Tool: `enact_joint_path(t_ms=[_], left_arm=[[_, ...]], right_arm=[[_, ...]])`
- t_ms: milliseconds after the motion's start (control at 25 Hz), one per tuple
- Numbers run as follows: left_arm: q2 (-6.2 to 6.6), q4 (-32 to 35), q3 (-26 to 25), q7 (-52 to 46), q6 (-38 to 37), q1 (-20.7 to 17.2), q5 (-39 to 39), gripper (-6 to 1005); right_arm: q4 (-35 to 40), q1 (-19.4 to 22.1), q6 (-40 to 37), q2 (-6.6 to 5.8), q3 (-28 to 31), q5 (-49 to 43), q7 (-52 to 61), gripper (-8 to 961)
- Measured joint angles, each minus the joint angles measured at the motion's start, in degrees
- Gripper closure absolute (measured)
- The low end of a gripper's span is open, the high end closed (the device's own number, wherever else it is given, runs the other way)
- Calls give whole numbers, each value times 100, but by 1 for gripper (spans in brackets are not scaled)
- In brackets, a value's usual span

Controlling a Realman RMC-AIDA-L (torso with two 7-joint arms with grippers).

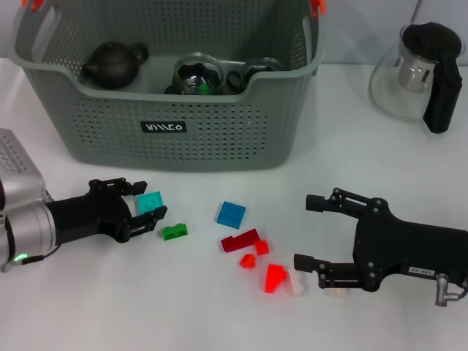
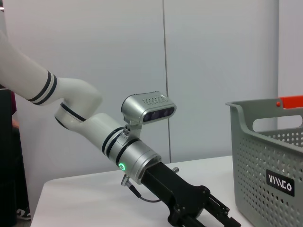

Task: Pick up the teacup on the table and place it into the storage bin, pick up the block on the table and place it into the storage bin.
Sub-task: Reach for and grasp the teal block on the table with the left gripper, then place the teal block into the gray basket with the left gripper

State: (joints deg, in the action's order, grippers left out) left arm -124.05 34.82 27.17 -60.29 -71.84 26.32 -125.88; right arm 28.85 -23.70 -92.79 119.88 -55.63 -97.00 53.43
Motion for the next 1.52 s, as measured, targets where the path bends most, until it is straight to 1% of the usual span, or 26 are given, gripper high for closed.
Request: enact_joint_path(t_ms=[160, 480, 1280, 1480, 1520], left_arm=[[-1, -44, 0, 4, 236, 42, -1, 406], [2, -87, 106, -12, 419, 55, -16, 413], [-25, -99, 178, -7, 437, 16, -129, 431], [-23, -99, 171, -11, 441, 13, -124, 591], [-22, -99, 177, -11, 441, 13, -122, 591]], right_arm=[[0, -1, -2, 0, 0, 0, 0, 29], [-1, -7, -3, 0, 0, 8, -1, 29], [-7, -8, -2, -9, 0, 15, 89, 30], [-7, -11, -2, -9, 0, 14, 89, 30], [-6, -12, -2, -9, 0, 14, 89, 30]])
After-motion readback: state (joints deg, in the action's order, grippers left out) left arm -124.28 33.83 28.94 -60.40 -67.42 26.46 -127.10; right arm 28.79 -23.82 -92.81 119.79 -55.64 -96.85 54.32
